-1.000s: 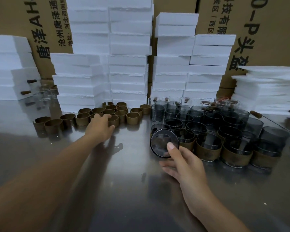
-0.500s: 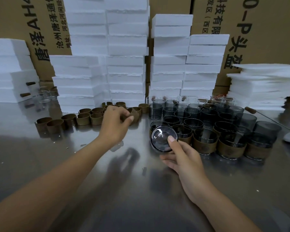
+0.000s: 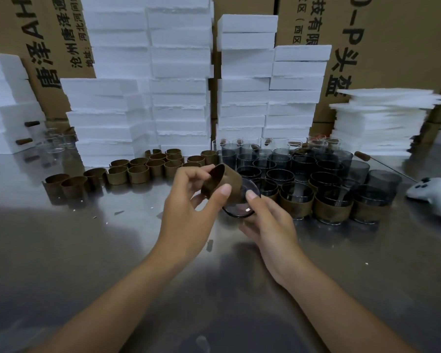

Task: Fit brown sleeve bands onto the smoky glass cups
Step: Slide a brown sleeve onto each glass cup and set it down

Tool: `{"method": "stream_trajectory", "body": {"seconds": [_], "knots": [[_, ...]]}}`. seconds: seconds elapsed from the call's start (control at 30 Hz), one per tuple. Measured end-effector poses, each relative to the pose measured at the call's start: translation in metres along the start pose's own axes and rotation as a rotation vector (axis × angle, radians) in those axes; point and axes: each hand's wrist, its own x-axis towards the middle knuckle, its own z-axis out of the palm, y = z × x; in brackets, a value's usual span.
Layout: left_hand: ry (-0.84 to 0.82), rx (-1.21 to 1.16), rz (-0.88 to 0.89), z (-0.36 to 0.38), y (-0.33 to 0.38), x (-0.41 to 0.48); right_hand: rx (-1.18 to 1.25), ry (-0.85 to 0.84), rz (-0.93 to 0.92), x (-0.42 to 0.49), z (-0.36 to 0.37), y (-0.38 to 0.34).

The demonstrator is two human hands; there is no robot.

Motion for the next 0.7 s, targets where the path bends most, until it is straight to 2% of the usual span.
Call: {"method": "stream_trajectory", "body": {"seconds": [0.13,0.33,0.4,0.53,0.7], "knots": [[-0.046,0.133,0.118,-0.005,0.004,-0.006,0.108,-0.081,0.065,-0.004,0.003,-0.001],[-0.051,0.256,0.154,-0.003,0.008,-0.01,0.36,-0.117,0.138,-0.011,0.013,-0.008],[-0.069,0.221,0.175,-0.002,0.008,-0.011,0.403,-0.129,0.16,-0.012,0.014,-0.009],[-0.125,0.101,0.108,0.0,0.007,-0.012,0.442,-0.155,0.232,-0.014,0.012,-0.008],[-0.13,0.105,0.083,0.001,0.006,-0.014,0.418,-0.256,0.232,-0.017,0.013,-0.013]]}}
